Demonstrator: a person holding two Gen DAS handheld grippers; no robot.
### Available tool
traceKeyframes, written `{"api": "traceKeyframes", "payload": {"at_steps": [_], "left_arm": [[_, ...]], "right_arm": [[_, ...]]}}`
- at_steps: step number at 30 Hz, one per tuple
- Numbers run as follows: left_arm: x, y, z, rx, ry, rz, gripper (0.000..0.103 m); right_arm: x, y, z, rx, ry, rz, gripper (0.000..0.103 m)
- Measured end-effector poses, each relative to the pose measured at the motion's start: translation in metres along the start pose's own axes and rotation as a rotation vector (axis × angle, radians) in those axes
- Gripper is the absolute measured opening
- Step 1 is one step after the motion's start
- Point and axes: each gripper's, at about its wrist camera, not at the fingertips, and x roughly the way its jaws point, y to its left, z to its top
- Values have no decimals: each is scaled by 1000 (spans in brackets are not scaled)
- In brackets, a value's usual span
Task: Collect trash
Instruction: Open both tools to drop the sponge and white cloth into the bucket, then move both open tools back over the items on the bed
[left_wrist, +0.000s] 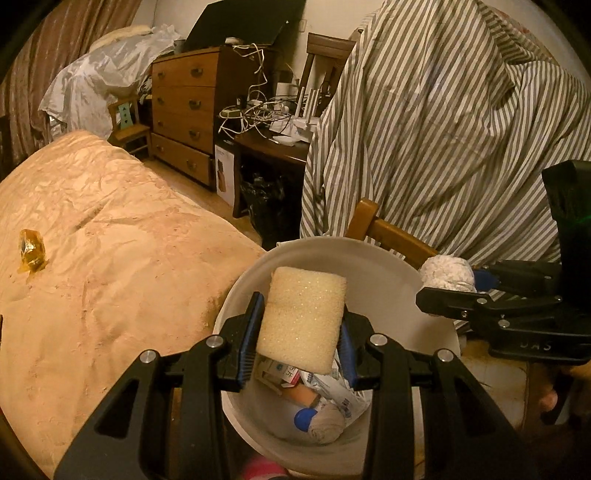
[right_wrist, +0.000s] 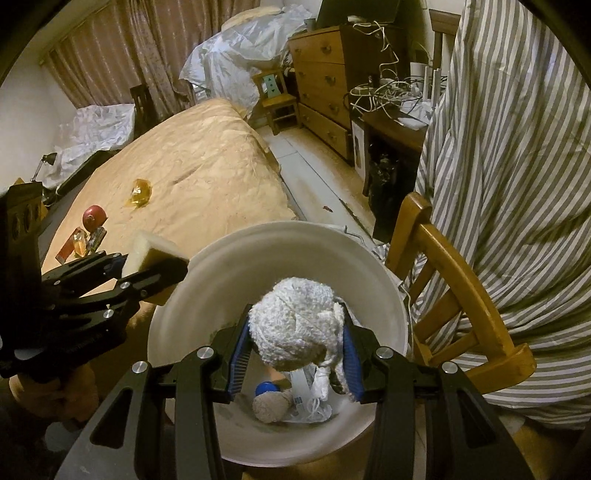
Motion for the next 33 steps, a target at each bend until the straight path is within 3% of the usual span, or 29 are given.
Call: {"api": "traceKeyframes", "payload": {"at_steps": [3, 5, 7, 23, 31, 33], "left_arm": [[-1, -3, 1, 14, -5, 4, 40], [-4, -2, 2, 19, -19, 12, 74], [-7, -1, 2, 19, -36, 23, 80], [-17, 9, 1, 11, -46, 30, 80], [-31, 27, -7, -11, -50, 61, 80], [-35, 35, -12, -16, -41, 74, 85]], "right_arm": [[1, -1, 1, 1, -4, 2, 47], [-1, -2, 2, 10, -15, 12, 54], [-5, -6, 3, 30, -34, 17, 59], [-13, -11, 4, 58, -74, 24, 60], [-22, 7, 3, 37, -117, 58, 75], [-25, 18, 2, 16, -139, 64, 80]]}}
